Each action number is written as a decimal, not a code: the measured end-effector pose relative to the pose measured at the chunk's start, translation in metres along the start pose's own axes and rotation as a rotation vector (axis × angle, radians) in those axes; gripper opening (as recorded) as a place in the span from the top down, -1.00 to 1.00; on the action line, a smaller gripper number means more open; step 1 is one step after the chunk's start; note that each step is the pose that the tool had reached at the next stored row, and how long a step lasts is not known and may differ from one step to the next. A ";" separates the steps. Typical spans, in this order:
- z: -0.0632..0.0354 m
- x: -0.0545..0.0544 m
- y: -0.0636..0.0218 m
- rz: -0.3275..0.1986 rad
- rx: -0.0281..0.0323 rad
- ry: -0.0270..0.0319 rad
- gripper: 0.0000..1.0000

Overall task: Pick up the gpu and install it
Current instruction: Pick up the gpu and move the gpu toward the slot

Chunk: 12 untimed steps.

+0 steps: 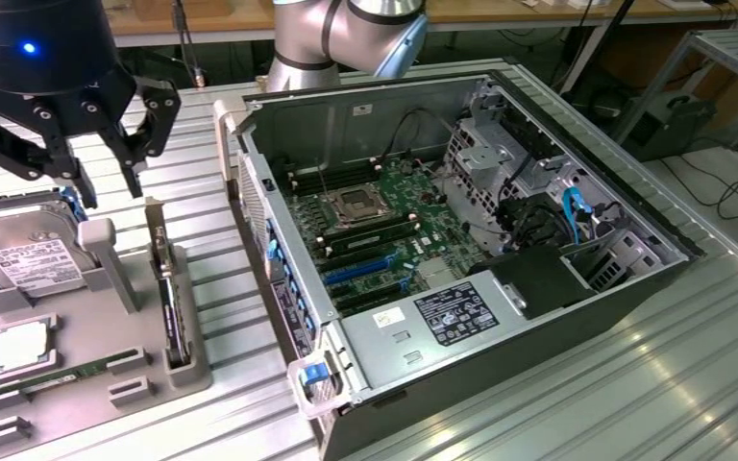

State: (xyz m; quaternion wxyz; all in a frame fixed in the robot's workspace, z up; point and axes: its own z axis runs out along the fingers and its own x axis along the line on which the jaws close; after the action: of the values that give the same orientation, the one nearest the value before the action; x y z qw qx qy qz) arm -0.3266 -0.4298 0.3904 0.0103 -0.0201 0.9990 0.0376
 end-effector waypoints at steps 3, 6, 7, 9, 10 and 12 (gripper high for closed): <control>0.0000 0.000 0.0000 0.000 0.0000 0.0000 -0.32; 0.0000 0.000 0.0000 0.000 0.0000 0.0000 -0.57; 0.0000 0.000 0.0000 0.000 0.0000 0.0000 -0.57; 0.0000 0.000 0.0000 0.000 0.0000 0.0000 -0.57; 0.0000 0.000 0.0000 0.000 0.0000 0.0000 -0.57; 0.0000 0.000 0.0000 -0.001 0.0000 0.0002 -0.57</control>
State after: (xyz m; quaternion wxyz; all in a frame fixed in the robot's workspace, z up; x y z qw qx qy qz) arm -0.3268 -0.4298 0.3903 0.0102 -0.0208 0.9990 0.0376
